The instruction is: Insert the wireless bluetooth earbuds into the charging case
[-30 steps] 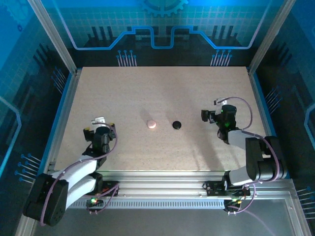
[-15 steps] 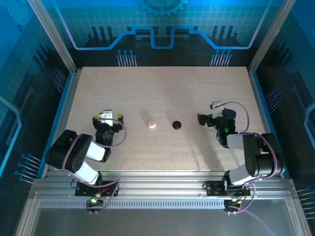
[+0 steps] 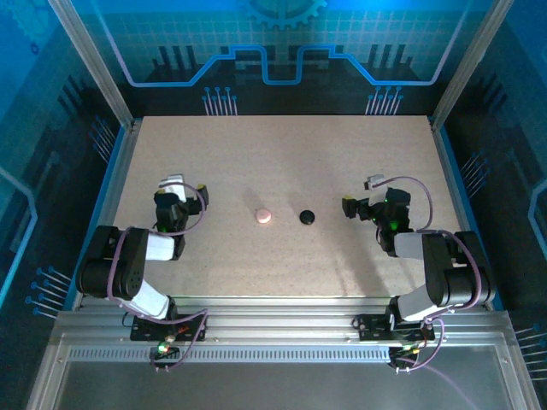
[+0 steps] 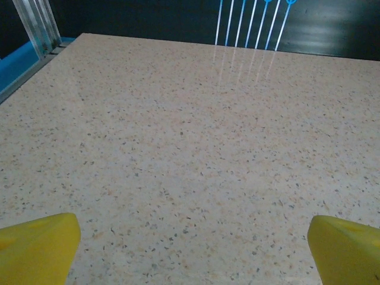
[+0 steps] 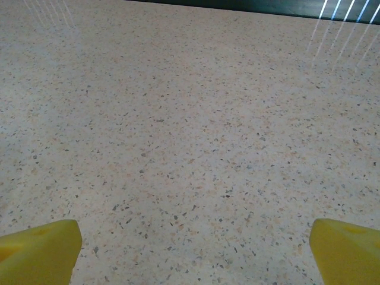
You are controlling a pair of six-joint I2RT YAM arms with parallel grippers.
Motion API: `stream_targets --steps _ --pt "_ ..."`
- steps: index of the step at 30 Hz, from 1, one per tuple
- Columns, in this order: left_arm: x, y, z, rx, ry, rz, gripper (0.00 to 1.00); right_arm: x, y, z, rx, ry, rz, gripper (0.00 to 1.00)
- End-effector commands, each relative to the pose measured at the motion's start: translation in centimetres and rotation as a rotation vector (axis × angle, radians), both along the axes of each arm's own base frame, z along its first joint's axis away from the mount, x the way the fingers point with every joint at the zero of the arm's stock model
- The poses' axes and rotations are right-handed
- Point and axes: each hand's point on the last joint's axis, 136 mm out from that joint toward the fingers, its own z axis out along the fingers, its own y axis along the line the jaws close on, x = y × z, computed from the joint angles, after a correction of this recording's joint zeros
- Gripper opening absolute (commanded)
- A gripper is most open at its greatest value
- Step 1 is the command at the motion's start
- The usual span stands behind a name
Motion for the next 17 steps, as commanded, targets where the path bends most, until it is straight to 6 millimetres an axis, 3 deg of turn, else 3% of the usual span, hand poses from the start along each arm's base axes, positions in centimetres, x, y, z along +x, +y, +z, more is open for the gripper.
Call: stream_targets --steps 1,10,13,17 --pt "0.0 -0.6 0.0 -0.022 0.003 -0.027 0.99 0.8 -0.4 1.0 -0.002 -0.04 -0.002 1.0" --pt "0.0 -0.6 -0.1 -0.022 0.006 -0.031 0.99 0.8 -0.4 1.0 -0.002 -0.039 -0.002 1.0" --pt "0.4 -1.9 -0.2 -0.019 0.031 -0.107 0.99 0.9 -0.4 1.1 -0.003 -0.041 -0.002 1.0" --pt "0.4 -1.8 -0.1 -0.017 0.022 -0.1 0.99 0.8 -0.4 1.0 -0.002 -0.039 -0.002 1.0"
